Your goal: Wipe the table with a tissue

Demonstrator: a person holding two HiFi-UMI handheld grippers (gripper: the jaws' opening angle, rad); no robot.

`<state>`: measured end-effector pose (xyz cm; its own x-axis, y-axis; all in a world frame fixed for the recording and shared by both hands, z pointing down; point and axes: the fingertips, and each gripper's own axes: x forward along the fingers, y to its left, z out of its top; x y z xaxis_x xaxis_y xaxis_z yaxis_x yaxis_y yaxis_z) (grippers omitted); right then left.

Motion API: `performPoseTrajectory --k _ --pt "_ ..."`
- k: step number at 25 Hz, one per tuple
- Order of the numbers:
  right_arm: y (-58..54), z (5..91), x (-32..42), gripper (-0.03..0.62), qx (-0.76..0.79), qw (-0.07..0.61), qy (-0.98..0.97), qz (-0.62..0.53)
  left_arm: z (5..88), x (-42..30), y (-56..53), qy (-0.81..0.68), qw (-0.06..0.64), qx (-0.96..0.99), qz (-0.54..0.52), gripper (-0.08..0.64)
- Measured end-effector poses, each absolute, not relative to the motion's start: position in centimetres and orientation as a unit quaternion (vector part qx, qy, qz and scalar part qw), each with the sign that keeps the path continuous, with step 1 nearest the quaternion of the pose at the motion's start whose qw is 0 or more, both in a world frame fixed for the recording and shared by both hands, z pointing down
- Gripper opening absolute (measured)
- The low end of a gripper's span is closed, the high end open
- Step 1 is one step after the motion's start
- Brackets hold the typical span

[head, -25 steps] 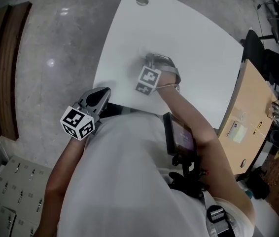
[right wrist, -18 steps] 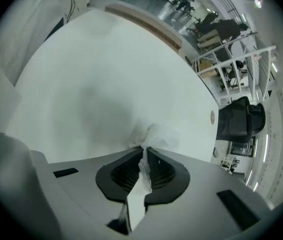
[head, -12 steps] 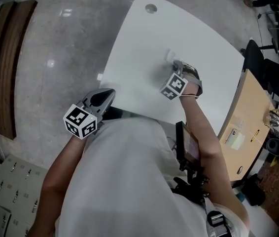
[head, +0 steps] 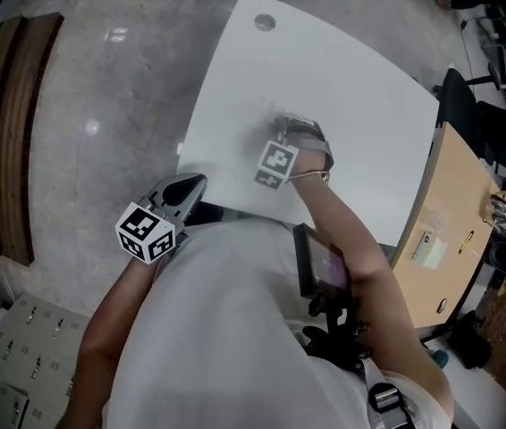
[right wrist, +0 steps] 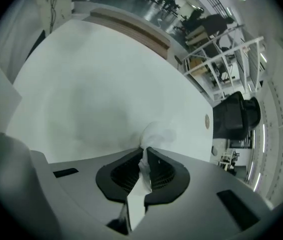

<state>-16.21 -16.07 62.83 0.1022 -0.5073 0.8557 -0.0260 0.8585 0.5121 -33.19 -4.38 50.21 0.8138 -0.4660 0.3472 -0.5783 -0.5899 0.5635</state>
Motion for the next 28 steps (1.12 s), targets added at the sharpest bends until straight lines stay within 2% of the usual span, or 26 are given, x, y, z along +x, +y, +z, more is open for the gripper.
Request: performPoseTrajectory --k 3,6,11,15,18,22,28 --pt "-13.8 63.0 -18.8 0.026 0.157 0.704 -0.663 -0.202 49.9 -32.9 -4.6 -0.284 0.34 0.893 0.082 0.006" --pt "-11.8 63.2 -17.7 0.026 0.138 0.7 -0.675 -0.188 49.9 -32.5 -5.0 -0.269 0.335 0.899 0.084 0.006" --pt "-10.5 62.6 -9.4 0.026 0.211 0.73 -0.64 -0.112 49.5 -30.7 -5.3 -0.231 0.323 0.913 0.091 0.006" --pt "-9.4 60.3 -3.8 0.026 0.318 0.705 -0.633 -0.042 49.3 -28.9 -5.0 -0.196 0.315 0.923 0.099 0.006" --pt "-7.7 58.9 0.0 0.026 0.411 0.645 -0.642 0.044 49.3 -27.2 -4.8 -0.171 0.307 0.931 0.105 0.006" --pt "-5.8 56.2 2.9 0.026 0.523 0.498 -0.672 0.165 48.9 -25.1 -5.1 -0.151 0.291 0.938 0.112 0.006" --pt "-3.3 51.3 3.2 0.026 0.571 0.339 -0.721 0.198 47.9 -23.1 -5.1 -0.149 0.278 0.941 0.12 0.006"
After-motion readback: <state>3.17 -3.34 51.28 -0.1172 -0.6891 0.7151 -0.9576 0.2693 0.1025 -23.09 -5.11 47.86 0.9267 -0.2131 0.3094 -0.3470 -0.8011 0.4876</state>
